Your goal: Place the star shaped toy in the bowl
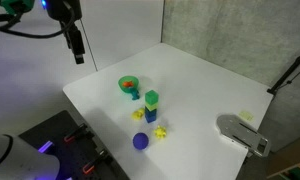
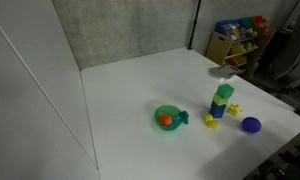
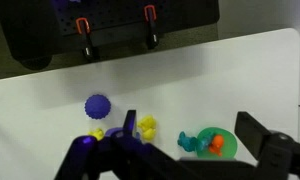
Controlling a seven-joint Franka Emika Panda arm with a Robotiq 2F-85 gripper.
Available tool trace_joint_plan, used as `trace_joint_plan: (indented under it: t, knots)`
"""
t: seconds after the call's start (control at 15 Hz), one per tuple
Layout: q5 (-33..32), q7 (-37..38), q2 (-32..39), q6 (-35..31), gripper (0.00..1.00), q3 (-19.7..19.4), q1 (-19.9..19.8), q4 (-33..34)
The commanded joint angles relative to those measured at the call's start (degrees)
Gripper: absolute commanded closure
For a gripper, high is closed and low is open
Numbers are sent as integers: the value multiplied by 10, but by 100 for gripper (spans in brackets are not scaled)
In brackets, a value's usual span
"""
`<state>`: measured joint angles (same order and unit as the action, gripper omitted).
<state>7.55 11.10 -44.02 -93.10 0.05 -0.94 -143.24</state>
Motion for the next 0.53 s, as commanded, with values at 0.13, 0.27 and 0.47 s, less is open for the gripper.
trace_joint_plan:
  t: [0.13, 0.27, 0.47]
  knots:
    - [4, -5, 0, 2, 0, 6, -9, 1]
    - [4, -5, 0, 2, 0, 6, -9, 1]
    - [1, 5, 32, -29, 0, 14, -13, 17]
